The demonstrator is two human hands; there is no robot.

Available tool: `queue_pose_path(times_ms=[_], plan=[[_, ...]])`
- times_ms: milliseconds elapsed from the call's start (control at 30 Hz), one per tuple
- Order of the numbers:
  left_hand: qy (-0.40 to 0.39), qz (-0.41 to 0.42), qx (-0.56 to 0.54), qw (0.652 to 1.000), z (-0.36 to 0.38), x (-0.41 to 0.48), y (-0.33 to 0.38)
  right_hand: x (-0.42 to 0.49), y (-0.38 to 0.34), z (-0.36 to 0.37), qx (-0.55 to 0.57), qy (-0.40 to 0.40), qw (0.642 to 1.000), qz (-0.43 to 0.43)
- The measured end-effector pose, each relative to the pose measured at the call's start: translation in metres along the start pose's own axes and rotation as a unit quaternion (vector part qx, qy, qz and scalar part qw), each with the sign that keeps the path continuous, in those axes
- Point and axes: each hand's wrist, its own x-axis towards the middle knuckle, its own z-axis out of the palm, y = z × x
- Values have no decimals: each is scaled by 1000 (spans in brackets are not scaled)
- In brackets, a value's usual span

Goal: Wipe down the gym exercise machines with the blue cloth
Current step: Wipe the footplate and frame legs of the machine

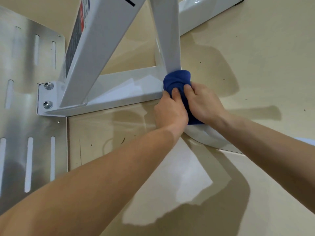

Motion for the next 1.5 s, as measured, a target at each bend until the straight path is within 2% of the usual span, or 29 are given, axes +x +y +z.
queue_pose_path(times_ms=[133,267,367,500,600,733,867,967,1033,1100,1200,1267,1367,1433,1500], plan=[[-10,-9,7,1000,-4,10,14,24,-9,-2,-2,-20,1000,11],[10,20,44,999,-18,29,25,42,-7,3,42,-19,998,30],[-5,42,71,997,-16,21,15,29,3,3,49,-25,998,16],[-5,54,83,995,-7,1,-2,2,11,2,-75,-30,996,-23],[-30,41,64,997,-2,-14,-15,-17,18,7,-216,-24,975,-38],[-53,84,114,989,3,-42,-39,-45,32,0,-271,12,962,-42],[-43,162,139,976,-11,-47,-49,-67,50,-6,-229,53,969,-78],[-56,202,135,968,-34,-33,-40,-81,48,-14,-100,81,987,-91],[-71,240,176,952,-44,-26,-26,-91,46,-19,-95,115,982,-112],[-77,300,247,918,-45,-23,-10,-103,48,-21,-194,146,966,-86],[-72,405,348,842,-35,-19,5,-120,50,-24,-233,107,967,-7],[-85,437,376,812,-27,-18,12,-127,50,-32,-214,91,972,25],[-105,454,393,793,-17,-22,18,-132,48,-36,-204,82,975,41],[-114,461,385,791,-14,-25,21,-140,44,-32,-189,83,974,87],[-125,476,381,782,-13,-25,21,-148,39,-23,-129,108,975,145]])
